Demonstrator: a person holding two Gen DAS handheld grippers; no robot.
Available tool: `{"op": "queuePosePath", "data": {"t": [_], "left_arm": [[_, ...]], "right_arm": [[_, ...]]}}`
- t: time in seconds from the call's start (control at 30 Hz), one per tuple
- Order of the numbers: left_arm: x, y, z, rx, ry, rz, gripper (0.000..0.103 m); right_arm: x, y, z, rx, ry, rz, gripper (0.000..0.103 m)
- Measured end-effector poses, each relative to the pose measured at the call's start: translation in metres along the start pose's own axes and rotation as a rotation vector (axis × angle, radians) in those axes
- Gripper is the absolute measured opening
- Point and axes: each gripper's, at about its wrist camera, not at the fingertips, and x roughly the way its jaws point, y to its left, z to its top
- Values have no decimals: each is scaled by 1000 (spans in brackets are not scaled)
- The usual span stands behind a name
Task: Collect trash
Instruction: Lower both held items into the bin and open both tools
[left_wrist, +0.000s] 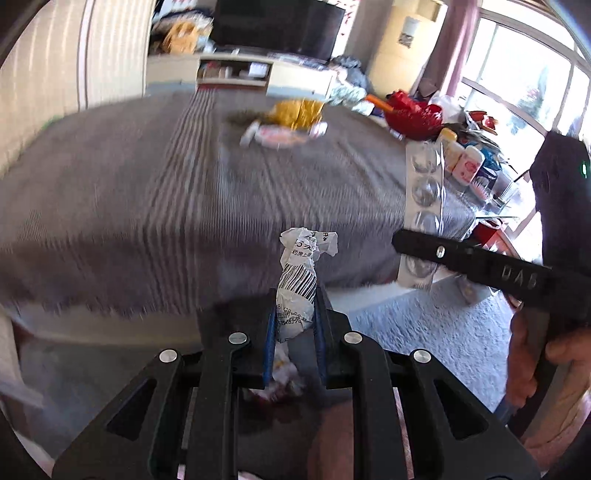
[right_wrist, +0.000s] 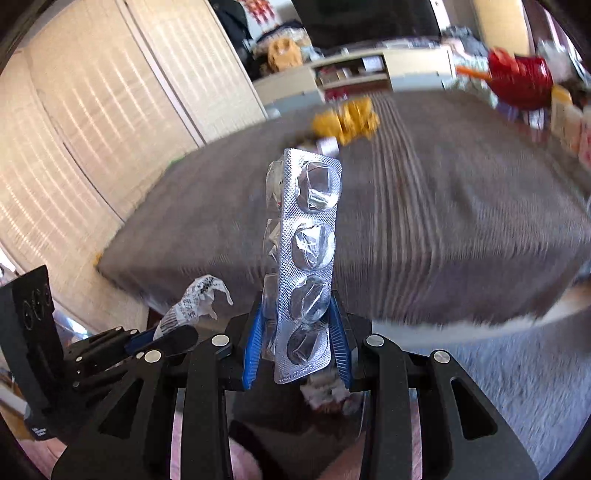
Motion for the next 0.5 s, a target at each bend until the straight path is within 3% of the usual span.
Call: {"op": "queuePosePath", "data": {"t": [0.33, 0.5], "left_arm": [[63, 1, -56, -47, 194, 12, 16], [81, 9, -71, -46, 246, 30, 16]], "right_arm": [[57, -18, -49, 72, 179, -24, 35], [76, -24, -63, 85, 235, -29, 35]]}}
